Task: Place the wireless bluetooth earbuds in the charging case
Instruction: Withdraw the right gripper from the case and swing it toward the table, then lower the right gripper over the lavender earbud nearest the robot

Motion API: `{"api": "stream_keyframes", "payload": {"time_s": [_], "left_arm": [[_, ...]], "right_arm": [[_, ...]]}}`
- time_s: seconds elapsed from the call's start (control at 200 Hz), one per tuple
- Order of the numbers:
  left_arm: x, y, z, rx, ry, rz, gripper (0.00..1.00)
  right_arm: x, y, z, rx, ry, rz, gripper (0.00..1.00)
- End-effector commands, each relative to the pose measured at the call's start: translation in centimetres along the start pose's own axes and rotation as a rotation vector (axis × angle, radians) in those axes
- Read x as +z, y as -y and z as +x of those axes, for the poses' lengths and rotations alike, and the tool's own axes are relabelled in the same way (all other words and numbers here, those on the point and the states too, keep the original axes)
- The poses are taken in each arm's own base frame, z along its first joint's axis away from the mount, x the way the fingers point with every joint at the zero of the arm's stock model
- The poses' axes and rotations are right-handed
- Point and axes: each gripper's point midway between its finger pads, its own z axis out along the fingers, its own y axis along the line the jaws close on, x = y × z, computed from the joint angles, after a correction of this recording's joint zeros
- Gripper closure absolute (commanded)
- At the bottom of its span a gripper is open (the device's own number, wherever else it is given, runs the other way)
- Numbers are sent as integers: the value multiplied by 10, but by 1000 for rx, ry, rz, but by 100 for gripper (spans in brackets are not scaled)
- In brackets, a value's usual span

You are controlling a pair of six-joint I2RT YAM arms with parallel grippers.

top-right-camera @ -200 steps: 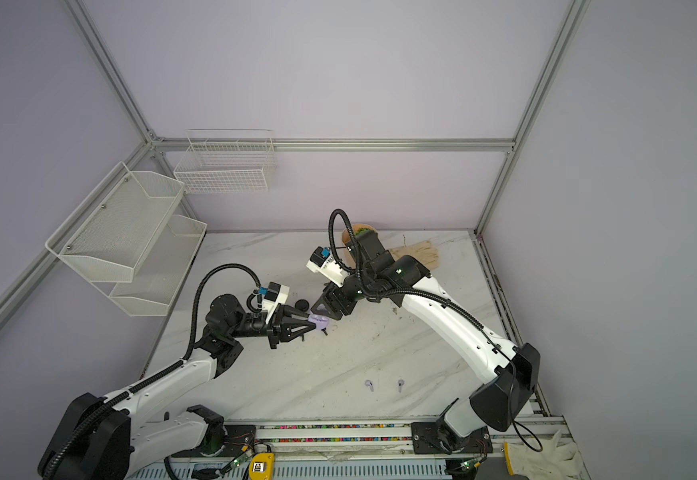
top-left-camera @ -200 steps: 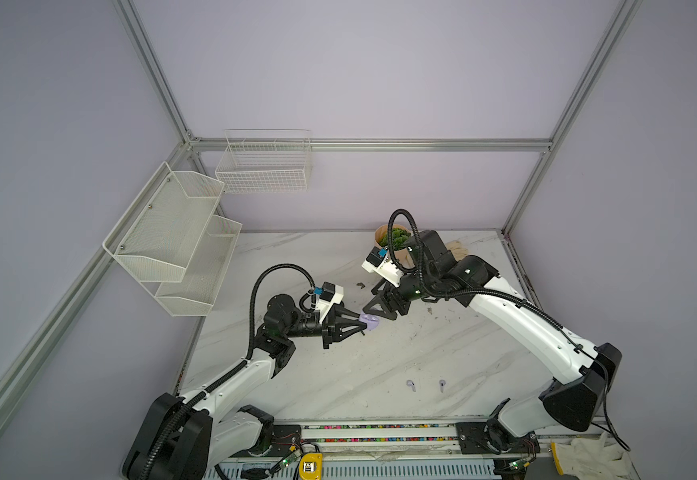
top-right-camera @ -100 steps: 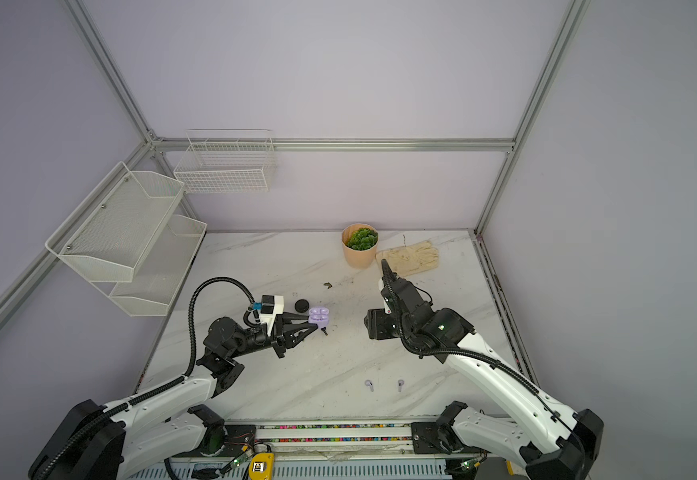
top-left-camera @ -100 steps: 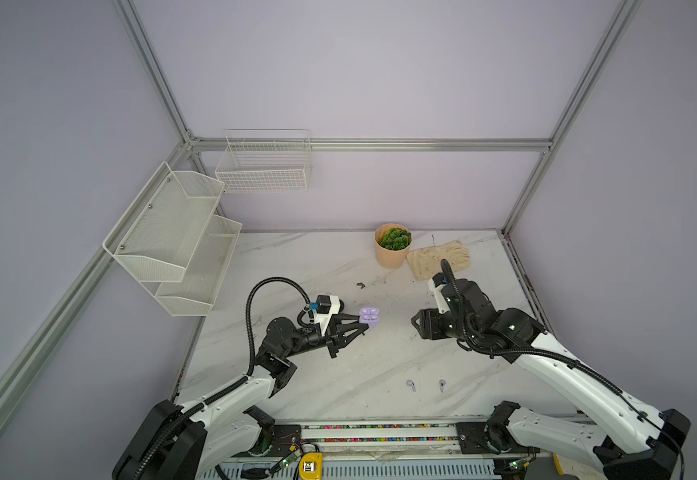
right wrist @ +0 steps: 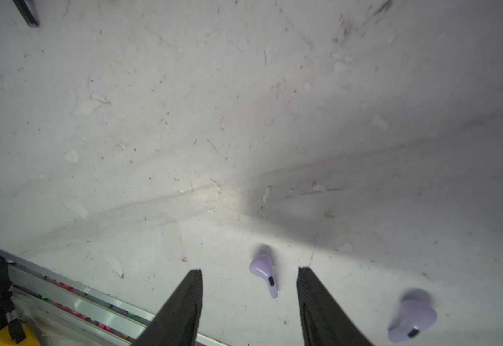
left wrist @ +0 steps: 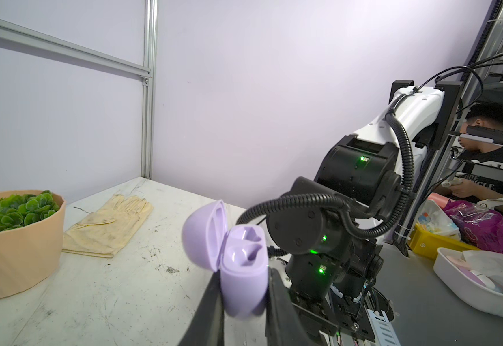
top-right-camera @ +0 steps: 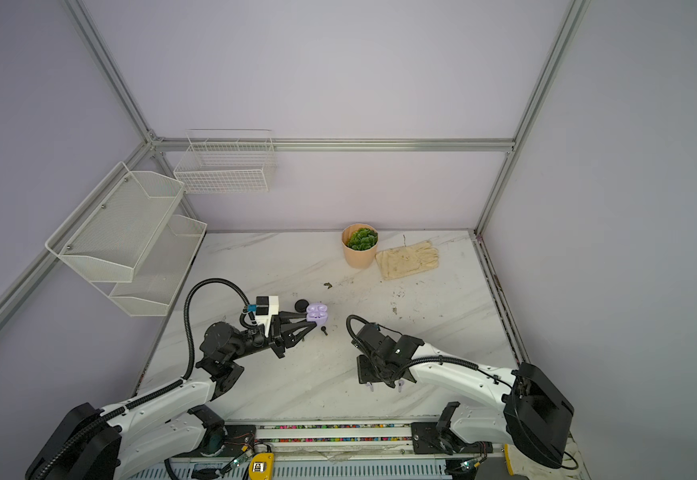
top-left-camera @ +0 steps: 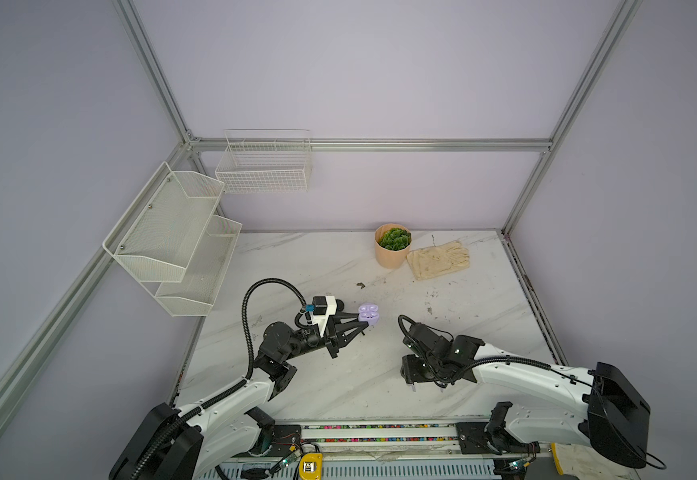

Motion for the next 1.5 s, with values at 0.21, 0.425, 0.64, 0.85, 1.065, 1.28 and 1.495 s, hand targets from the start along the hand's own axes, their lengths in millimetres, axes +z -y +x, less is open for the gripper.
{"api": "stream_keyframes", "payload": {"time_s": [0.21, 0.425, 0.64, 0.85, 1.065, 1.28, 1.495], "left_arm": [[-1, 8, 3, -2, 11, 29, 100], [-2, 11, 2, 11, -5, 22, 100], [-2, 12, 3, 18, -8, 22, 100], [-1, 13, 3, 17, -9, 27, 100], [0, 14, 4, 12, -12, 32, 100], [0, 16, 5, 3, -16, 41, 100], [1, 17, 7, 6, -19, 41, 100]], "right_arm": [[9, -1, 20, 101, -3, -53, 45], [18, -5, 25, 101, -25, -74, 49], [18, -8, 28, 105, -34, -86, 53], [10, -2, 25, 145, -22, -43, 53], [4, 0, 18, 320, -34, 54, 54], [6, 2, 18, 352, -29, 65, 55], [12, 9, 22, 351, -33, 84, 58]]}}
